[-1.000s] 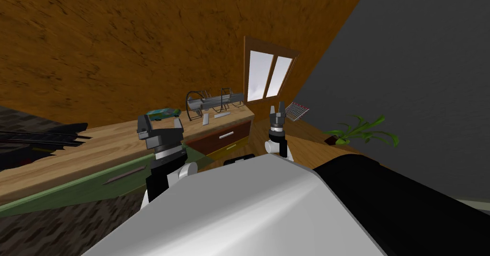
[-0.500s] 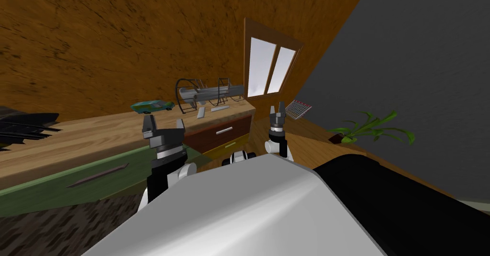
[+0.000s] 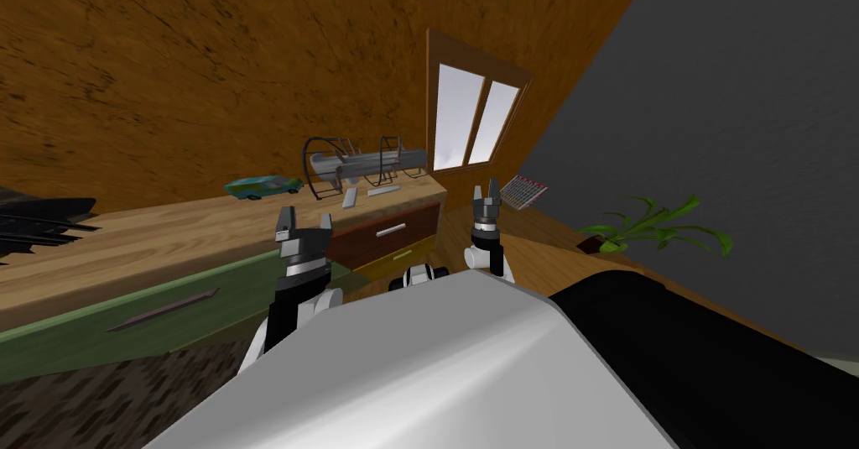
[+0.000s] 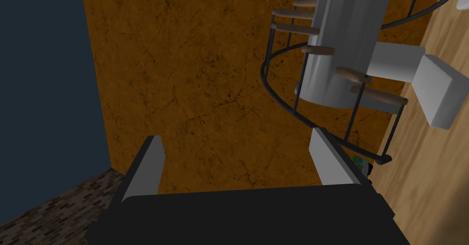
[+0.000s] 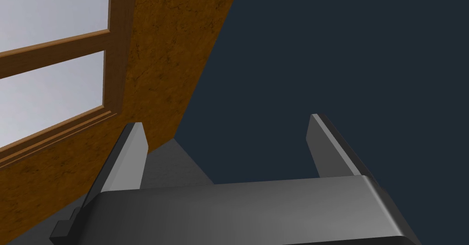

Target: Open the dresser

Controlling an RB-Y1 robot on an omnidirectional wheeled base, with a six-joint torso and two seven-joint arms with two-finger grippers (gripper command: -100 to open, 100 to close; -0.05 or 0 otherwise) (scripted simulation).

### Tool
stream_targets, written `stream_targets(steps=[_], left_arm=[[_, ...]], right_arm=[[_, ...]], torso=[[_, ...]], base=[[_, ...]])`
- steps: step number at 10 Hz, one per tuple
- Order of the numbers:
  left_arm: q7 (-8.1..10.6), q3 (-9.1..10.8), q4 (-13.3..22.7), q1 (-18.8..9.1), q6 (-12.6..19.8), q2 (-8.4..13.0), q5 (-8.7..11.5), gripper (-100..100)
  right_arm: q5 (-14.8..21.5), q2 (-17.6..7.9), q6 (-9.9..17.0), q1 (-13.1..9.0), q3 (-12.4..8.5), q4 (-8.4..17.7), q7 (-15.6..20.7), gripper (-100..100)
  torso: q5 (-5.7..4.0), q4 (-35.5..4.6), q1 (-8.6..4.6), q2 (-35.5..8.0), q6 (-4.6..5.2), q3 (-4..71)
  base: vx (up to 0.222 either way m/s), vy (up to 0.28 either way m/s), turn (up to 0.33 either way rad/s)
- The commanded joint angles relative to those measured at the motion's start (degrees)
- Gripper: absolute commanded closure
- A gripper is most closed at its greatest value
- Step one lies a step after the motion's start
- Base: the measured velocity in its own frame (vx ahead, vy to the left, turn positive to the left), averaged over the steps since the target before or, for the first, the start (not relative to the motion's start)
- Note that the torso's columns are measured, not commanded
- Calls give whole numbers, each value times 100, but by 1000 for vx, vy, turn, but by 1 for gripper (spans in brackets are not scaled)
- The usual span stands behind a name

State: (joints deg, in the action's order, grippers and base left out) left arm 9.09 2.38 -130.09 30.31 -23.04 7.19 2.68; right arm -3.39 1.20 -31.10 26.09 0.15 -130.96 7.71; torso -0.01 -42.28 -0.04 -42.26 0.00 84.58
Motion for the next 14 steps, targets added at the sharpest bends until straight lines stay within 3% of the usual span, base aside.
stream_targets(steps=[1, 14], left_arm=[[-6, 11, 423, -87, -78, 151, 18, -100], [-13, 38, 2131, -321, -495, 243, 97, -100]], right_arm=[[0, 0, 0, 0, 0, 0, 0, 0], [0, 0, 0, 0, 0, 0, 0, 0]], torso=[[0, 0, 1, -1, 0, -1], [1, -1, 4, -3, 0, -2]], base=[[19, -45, 12], [16, -38, 11]])
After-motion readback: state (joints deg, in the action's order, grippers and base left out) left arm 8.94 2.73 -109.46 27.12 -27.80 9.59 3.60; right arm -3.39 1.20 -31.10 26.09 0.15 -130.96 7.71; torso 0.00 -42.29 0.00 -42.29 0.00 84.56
